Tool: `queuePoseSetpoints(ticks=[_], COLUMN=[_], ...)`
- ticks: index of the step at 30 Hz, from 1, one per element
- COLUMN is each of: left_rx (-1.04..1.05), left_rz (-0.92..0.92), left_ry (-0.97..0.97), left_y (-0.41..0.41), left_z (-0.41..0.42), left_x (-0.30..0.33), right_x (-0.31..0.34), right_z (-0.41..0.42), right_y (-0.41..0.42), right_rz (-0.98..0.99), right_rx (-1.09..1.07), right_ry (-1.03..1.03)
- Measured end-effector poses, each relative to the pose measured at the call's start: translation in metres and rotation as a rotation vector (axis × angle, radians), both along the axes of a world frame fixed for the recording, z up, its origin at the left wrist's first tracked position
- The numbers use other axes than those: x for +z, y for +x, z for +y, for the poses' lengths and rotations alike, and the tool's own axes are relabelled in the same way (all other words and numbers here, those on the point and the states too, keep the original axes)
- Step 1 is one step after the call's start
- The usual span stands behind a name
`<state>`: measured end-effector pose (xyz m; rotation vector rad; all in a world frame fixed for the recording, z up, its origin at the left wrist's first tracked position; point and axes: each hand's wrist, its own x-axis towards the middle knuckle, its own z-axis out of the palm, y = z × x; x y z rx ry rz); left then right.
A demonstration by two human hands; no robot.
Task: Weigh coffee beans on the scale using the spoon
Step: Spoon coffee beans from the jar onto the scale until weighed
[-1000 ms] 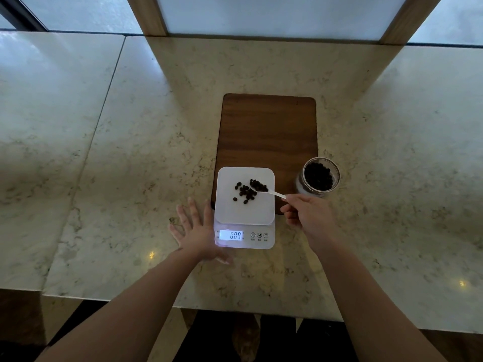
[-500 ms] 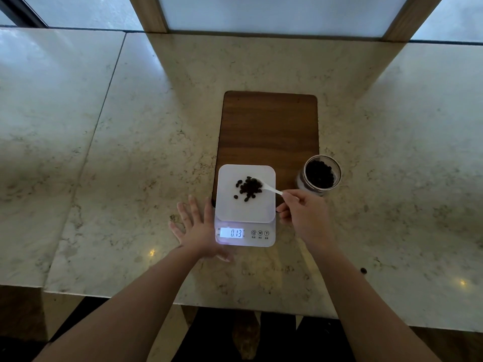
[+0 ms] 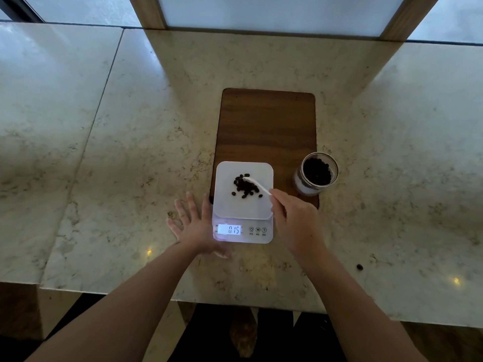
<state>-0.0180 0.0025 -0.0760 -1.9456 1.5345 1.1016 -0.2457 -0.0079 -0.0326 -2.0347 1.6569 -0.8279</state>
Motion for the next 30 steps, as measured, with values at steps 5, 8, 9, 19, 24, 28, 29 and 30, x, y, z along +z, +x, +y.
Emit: queuePoseSetpoints(ticks=[5, 8, 9, 19, 24, 28, 29, 30], left_rx=[0.006, 0.003, 0.002, 0.001, -0.002, 0.004, 0.005, 0.007], left_rz=[-0.006, -0.001, -0.001, 0.001, -0.013, -0.013, -0.016, -0.020], left_ry=[0.002, -0.003, -0.003, -0.018, -0.015, -0.030, -0.031, -0.033], left_y=[0.000, 0.000, 0.000, 0.001, 0.003, 0.004, 0.004, 0.004], left_z=[0.000, 0.000, 0.000, 0.000, 0.002, 0.003, 0.003, 0.004], left_x=[0.000, -0.001, -0.001, -0.003, -0.004, -0.004, -0.003, -0.003], right_x=[-0.005, -0.007, -0.008, -0.010, -0.010, -0.008, -0.008, -0.009], right_z=[0.004, 0.007, 0.008, 0.011, 0.025, 0.041, 0.045, 0.049], right_y=[0.002, 0.000, 0.000, -0.005, -0.009, -0.021, -0.024, -0.027], right_rz=[-0.033, -0.076, -0.090, -0.268, -0.676, -0.978, -1.036, -1.074], right_rx=[-0.057, -0.101, -0.105, -0.321, -0.528, -0.727, -0.769, -0.803], right_ry=[-0.086, -0.124, -0.130, 0.074, 0.455, 0.716, 0.765, 0.803])
